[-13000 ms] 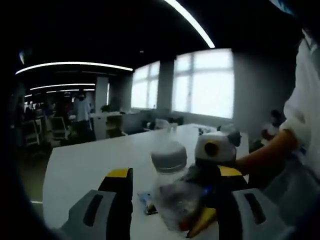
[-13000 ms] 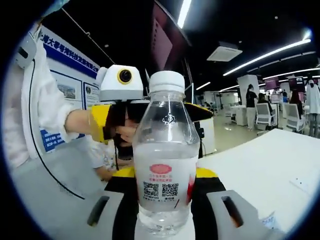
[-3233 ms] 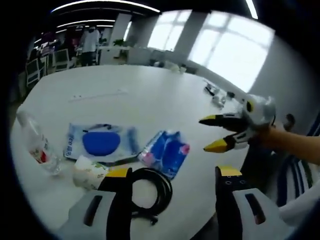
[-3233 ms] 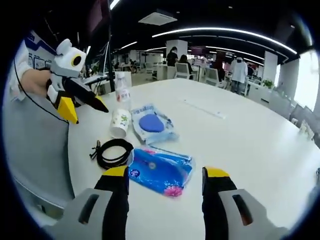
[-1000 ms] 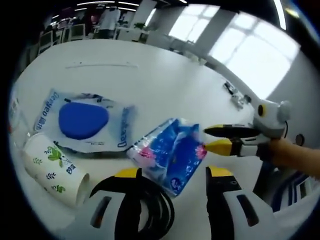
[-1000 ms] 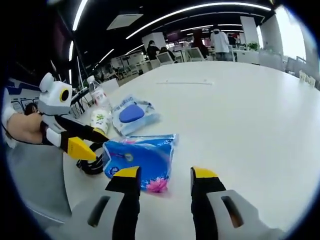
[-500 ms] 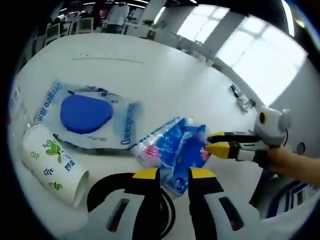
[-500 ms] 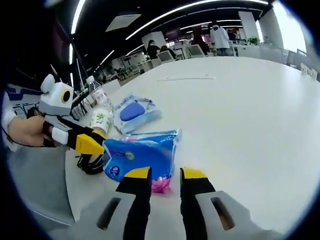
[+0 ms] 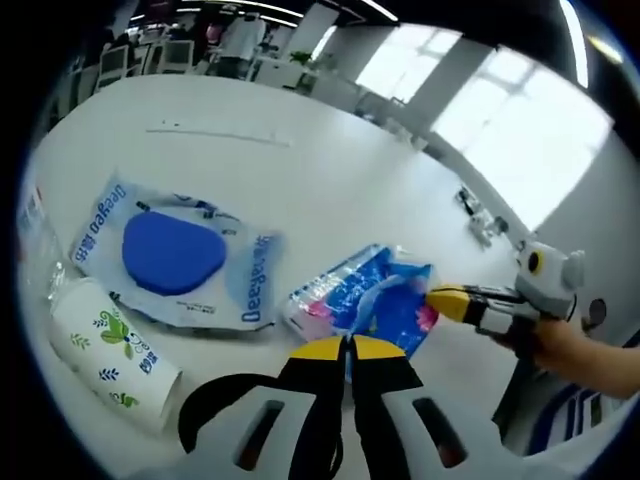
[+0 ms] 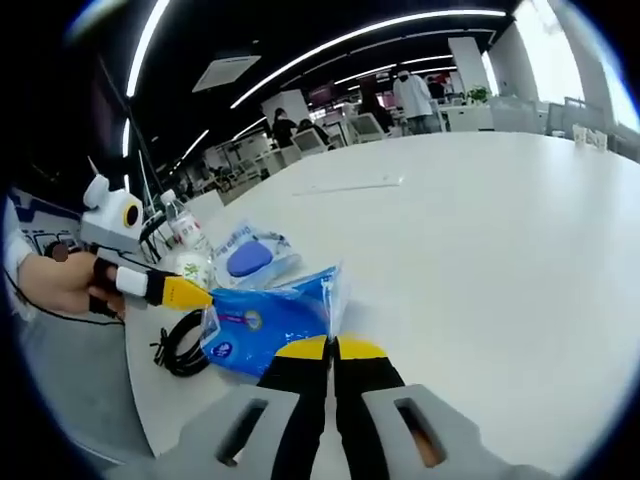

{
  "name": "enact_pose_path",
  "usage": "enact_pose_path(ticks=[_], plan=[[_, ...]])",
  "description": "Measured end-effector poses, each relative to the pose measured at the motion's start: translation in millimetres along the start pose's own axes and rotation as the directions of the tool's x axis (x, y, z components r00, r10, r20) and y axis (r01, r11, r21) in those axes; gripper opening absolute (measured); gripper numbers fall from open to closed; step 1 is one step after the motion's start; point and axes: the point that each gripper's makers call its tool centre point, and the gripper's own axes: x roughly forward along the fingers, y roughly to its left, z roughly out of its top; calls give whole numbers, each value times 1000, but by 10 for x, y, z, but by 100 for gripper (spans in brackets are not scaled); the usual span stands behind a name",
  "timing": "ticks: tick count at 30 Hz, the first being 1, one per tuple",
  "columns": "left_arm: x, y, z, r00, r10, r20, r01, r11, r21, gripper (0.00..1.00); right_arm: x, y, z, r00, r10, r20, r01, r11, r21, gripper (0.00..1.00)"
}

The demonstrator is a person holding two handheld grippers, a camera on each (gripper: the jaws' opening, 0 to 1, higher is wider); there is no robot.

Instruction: Arrange the tabletop items into an orderly group along one side of the table until the central work area is clear of visible clutter.

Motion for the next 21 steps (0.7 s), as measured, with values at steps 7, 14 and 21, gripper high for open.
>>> enact_pose_path(ticks=[7, 14, 21], plan=[[69, -68, 138, 1000, -1, 7, 0, 994, 105, 0, -67, -63, 89, 999, -21, 30, 21, 1000, 16, 0], [163, -243, 268, 1000, -2, 5, 2, 984, 180, 0, -149, -188, 147, 997, -56, 51, 54, 998, 29, 0], [261, -336, 445, 1000, -12, 6, 10, 973, 231, 0, -226, -309, 229, 993, -82, 82, 78, 996, 43, 0]])
